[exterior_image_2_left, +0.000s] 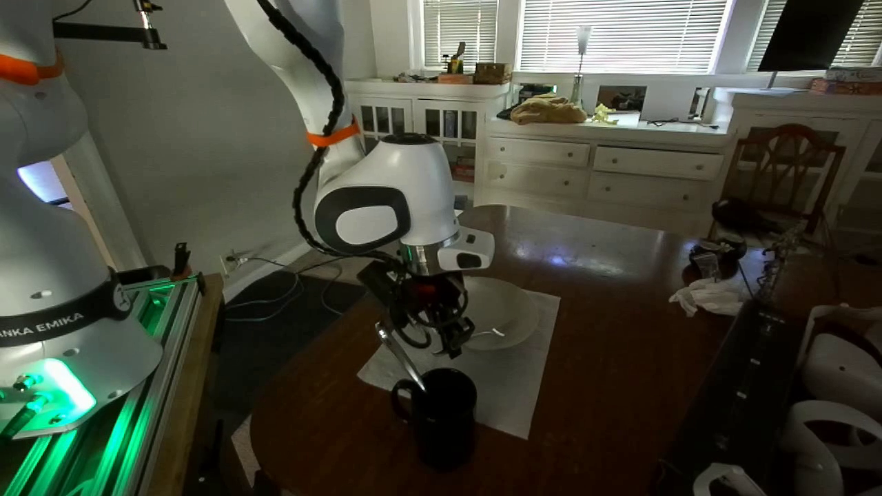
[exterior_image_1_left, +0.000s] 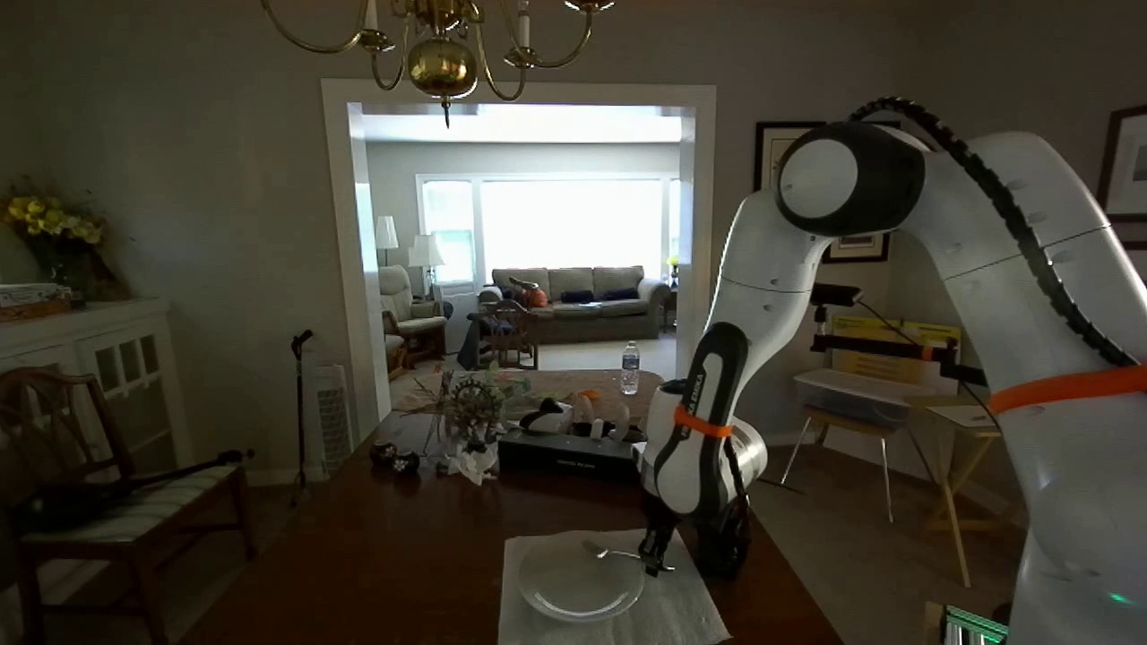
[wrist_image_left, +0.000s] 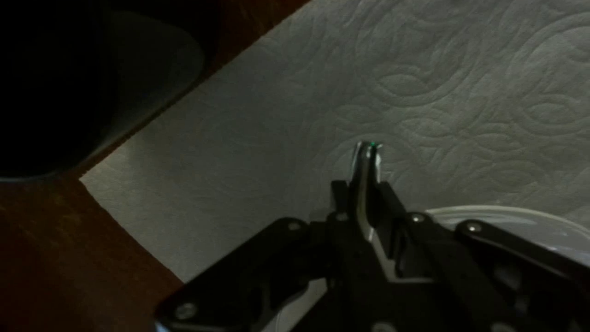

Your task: Put the silver fork in the black mug then place the mug on the white plate.

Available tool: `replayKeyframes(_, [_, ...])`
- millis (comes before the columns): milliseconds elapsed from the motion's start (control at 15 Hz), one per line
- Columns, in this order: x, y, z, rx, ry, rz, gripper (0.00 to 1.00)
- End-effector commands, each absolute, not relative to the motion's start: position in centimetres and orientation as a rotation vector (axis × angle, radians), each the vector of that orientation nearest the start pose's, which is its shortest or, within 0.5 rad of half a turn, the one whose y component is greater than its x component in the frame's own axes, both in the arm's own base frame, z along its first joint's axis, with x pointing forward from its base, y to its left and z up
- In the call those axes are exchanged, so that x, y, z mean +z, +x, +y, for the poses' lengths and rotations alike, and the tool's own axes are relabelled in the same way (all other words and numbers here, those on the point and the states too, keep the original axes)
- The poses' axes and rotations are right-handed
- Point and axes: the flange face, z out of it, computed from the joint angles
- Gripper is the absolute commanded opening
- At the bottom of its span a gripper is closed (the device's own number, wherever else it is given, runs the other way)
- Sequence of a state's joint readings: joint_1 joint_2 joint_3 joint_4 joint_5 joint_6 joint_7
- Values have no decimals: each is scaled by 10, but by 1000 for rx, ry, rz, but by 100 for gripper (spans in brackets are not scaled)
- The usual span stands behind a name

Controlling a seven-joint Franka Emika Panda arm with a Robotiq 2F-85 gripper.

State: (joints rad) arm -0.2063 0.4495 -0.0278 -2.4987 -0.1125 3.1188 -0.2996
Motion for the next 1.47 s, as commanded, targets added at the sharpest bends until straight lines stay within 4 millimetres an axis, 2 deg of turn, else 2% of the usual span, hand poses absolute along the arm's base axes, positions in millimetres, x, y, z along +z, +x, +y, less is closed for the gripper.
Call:
replayKeyframes(0, [166, 451, -97, -274, -3200, -294, 4])
replayKeyframes(133, [191, 447, -97, -285, -3198, -290, 4])
replayKeyframes(400, [245, 434, -103, -193, -3195, -326, 4])
replayKeyframes(533, [275, 426, -114, -152, -3205, -349, 4])
replayKeyframes(867, [345, 397, -155, -22, -3200, -418, 4])
replayKeyframes(1133, [375, 369, -184, 139, -3188, -519, 4])
replayKeyframes(1400, [378, 345, -210, 346, -3218, -572, 4])
